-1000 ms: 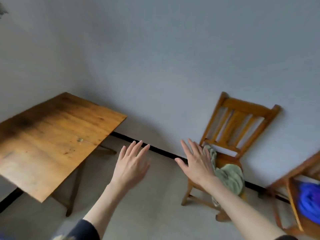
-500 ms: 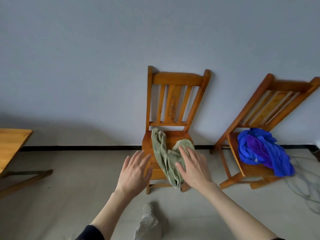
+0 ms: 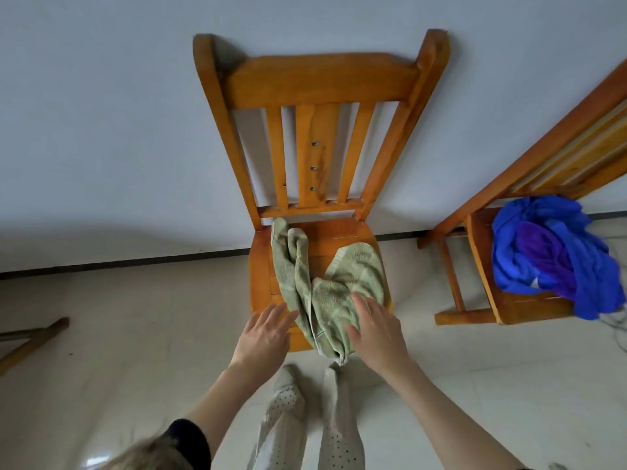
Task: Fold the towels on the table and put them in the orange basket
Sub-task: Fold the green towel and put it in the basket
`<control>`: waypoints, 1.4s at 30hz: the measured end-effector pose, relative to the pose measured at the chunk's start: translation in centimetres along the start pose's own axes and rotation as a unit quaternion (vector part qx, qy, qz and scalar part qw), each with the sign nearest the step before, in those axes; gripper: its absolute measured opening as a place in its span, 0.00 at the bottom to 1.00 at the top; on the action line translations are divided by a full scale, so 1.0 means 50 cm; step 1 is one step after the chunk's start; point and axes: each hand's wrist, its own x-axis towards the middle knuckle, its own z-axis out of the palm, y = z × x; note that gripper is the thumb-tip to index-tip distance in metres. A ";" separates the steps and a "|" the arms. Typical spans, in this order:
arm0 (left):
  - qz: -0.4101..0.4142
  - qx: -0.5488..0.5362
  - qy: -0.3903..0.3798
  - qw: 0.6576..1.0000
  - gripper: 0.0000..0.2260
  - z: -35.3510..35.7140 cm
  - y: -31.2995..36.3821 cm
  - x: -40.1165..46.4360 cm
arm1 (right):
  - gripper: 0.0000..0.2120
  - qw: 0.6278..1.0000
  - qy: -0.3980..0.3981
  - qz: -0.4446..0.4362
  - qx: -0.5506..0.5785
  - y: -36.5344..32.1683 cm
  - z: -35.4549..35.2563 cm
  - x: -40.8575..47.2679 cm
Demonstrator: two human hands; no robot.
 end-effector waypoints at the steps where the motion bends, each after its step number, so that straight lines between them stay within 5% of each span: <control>1: -0.009 0.001 -0.007 1.000 0.27 0.038 -0.003 0.023 | 0.27 1.000 -0.017 0.000 0.007 0.018 0.025 0.030; 9: -0.012 -0.025 -0.058 0.998 0.33 0.272 0.007 0.071 | 0.17 0.997 -0.059 -0.034 0.045 0.103 0.215 0.171; 15: 0.038 0.099 -0.124 0.987 0.31 0.342 -0.031 0.177 | 0.32 0.994 -0.078 -0.057 -0.044 0.153 0.315 0.230; 21: 0.069 0.155 -0.068 0.983 0.16 0.354 -0.067 0.248 | 0.38 0.989 -0.103 -0.082 -0.069 0.200 0.360 0.259; 28: 0.058 0.120 -0.053 0.990 0.20 0.351 -0.066 0.245 | 0.33 0.989 -0.116 -0.085 -0.031 0.198 0.352 0.263; 32: 0.032 0.137 -0.052 0.989 0.13 0.343 -0.061 0.244 | 0.32 0.990 -0.122 -0.073 -0.010 0.195 0.347 0.261; 38: 0.024 0.051 0.018 0.998 0.03 0.308 -0.036 0.213 | 0.28 0.990 -0.130 -0.026 0.041 0.173 0.314 0.240; 42: 0.021 -0.075 0.046 0.996 0.06 0.236 -0.001 0.196 | 0.23 0.986 -0.112 -0.029 0.121 0.123 0.277 0.192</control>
